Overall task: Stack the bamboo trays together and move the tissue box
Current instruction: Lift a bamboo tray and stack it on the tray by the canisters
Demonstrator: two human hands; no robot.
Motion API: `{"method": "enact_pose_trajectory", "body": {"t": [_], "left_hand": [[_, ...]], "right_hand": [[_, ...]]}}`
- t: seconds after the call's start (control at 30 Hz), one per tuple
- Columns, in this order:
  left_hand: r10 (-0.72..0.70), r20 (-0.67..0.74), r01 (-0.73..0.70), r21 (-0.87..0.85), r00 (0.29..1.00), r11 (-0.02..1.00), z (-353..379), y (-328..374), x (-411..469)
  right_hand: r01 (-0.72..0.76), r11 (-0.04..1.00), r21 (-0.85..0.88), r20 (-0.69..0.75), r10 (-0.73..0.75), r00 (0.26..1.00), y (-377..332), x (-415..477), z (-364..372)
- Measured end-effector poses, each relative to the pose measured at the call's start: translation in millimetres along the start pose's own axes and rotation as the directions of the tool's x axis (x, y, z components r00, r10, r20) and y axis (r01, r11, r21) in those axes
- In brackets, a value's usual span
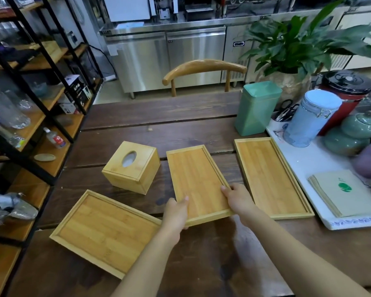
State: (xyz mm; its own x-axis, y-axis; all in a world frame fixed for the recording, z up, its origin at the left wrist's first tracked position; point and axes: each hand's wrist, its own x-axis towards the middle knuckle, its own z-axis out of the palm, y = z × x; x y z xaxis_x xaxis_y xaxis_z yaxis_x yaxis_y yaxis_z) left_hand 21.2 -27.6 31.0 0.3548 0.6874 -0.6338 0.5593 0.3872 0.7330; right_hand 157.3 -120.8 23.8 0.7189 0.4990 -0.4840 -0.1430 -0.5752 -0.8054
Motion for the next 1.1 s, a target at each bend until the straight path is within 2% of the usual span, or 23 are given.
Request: {"method": "enact_pose_trajectory", "body": {"t": [0.07,0.2,0.37,0.53,0.7,0.83,0.93,1.03,1.1], "left_hand": [[0.077,-0.035,-0.075,0.036,0.996,0.997,4.9,1.3,-4.6],[0.230,0.004,-0.230,0.075,0.973,0.970,25.0,2.1,-17.4],[0.246,0.201,-0.275,0.133,0.948,0.952,69.4,15.1,-25.5],[0.284,0.258,-0.358,0.312,0.923,0.880,119.2,22.5,-27.3],[0.359,0.262,-0.445,0.537,0.896,0.717,156.7,22.4,-25.6],[0.437,0.244,-0.474,0.680,0.866,0.560,172.4,12.9,-22.0],[0.478,0.250,-0.491,0.724,0.842,0.485,175.9,5.6,-16.3],[0.475,0.242,-0.474,0.749,0.846,0.463,173.3,1.8,-8.6],[0.437,0.229,-0.443,0.754,0.870,0.485,168.9,1.6,-4.6]], "right_hand": [[0.054,0.997,-0.051,-0.018,-0.055,0.998,-1.1,-2.7,-4.5],[0.150,0.983,-0.106,-0.078,-0.159,0.984,6.7,-11.9,-37.6],[0.153,0.982,-0.111,-0.216,-0.174,0.961,25.2,-10.7,-90.7],[0.063,0.977,-0.205,-0.351,-0.134,0.927,53.5,-5.2,-129.4],[-0.036,0.947,-0.319,-0.410,-0.103,0.906,73.3,1.1,-150.8],[-0.077,0.885,-0.458,-0.432,-0.146,0.890,83.5,4.9,-158.0],[-0.084,0.830,-0.551,-0.414,-0.184,0.891,89.6,10.8,-158.8],[-0.109,0.736,-0.668,-0.390,-0.222,0.894,94.3,15.5,-156.3],[-0.118,0.672,-0.731,-0.380,-0.257,0.889,94.7,15.7,-155.8]]}}
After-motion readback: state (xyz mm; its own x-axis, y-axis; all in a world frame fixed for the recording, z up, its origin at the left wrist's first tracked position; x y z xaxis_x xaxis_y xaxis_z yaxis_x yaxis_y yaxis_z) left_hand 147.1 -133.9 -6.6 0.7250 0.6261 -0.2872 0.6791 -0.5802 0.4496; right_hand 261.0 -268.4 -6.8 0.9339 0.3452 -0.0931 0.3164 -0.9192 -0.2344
